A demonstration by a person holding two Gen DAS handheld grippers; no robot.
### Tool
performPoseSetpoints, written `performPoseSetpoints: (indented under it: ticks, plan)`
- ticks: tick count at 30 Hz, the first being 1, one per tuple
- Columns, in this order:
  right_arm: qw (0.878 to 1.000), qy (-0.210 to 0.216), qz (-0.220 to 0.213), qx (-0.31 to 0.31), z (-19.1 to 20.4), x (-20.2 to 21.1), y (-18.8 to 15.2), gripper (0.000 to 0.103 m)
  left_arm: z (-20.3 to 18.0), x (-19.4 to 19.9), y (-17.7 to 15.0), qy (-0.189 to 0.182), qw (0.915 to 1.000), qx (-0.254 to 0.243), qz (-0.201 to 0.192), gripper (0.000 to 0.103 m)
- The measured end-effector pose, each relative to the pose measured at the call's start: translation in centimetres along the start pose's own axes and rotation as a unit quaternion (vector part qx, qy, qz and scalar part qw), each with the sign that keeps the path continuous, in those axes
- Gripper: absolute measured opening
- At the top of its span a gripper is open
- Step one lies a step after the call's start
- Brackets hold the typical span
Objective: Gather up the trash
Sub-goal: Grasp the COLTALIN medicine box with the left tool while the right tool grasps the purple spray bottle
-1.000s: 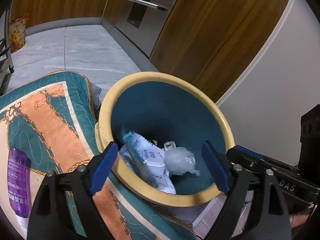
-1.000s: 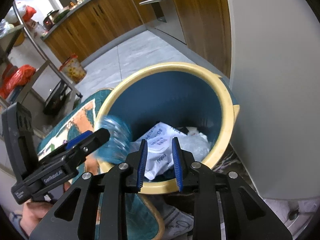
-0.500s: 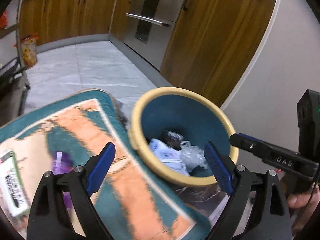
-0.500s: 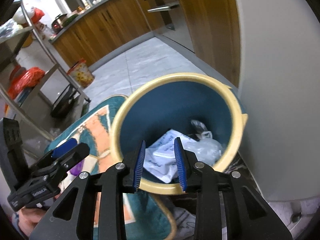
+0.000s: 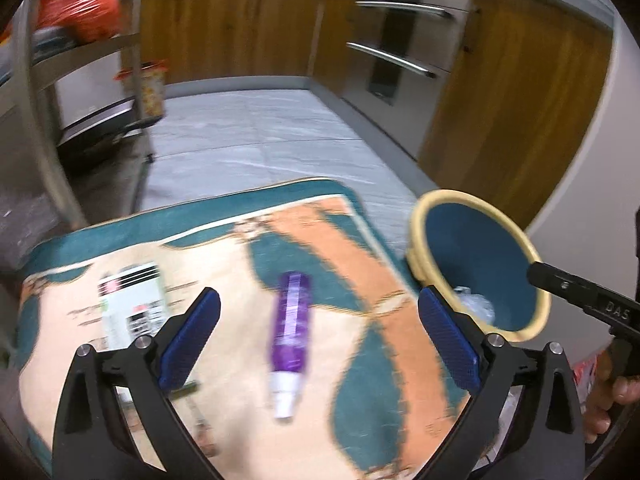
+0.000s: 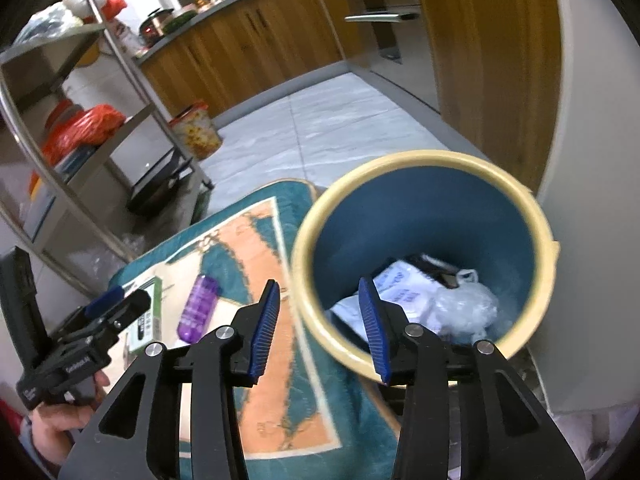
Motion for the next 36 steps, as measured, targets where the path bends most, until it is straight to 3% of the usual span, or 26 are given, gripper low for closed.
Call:
performPoseSetpoints:
  ticks: [7, 14, 29, 32, 35, 36]
  plan:
    - [1.0, 0.014, 0.009, 0.026, 3.2, -1.2, -0.6, 0.047, 6.0, 0.1, -0.9, 0.074, 0.9966, 0.035, 0.011, 0.098]
    - [0.998, 0.03, 0.025, 0.052, 6.3, -2.4, -1.7, 0.047, 11.0, -0.7, -2.6, 0.138, 0.9872, 0.069, 0.039, 0.098]
    - [0.992, 0.051, 0.065, 0.099, 11.5, -5.2, -4.3, 0.047, 14.7, -5.8, -5.4, 0.162, 0.9736, 0.121, 0.106, 0.097]
    - [0.991, 0.049, 0.075, 0.104, 11.8, -6.1, -4.7, 0.047, 15.2, -6.3, -5.6, 0.171, 0.9725, 0.117, 0.106, 0.093]
    - [0.99, 0.046, 0.083, 0.103, 12.1, -6.9, -4.9, 0.047, 15.5, -6.1, -5.3, 0.174, 0.9735, 0.109, 0.101, 0.075]
    - [0.99, 0.045, 0.085, 0.104, 12.3, -7.3, -5.0, 0.047, 15.5, -5.9, -5.2, 0.169, 0.9742, 0.11, 0.101, 0.075]
Point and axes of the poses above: each gripper's, at about its wrist camera, not at the fingertips, and x roughly against the way its jaws point, z to its left, y to its top, the point moved 8 cm from there along -x, roughly the way its jaws point, and after that the axes turned 5 degrees about -z, right-handed, at the moved point
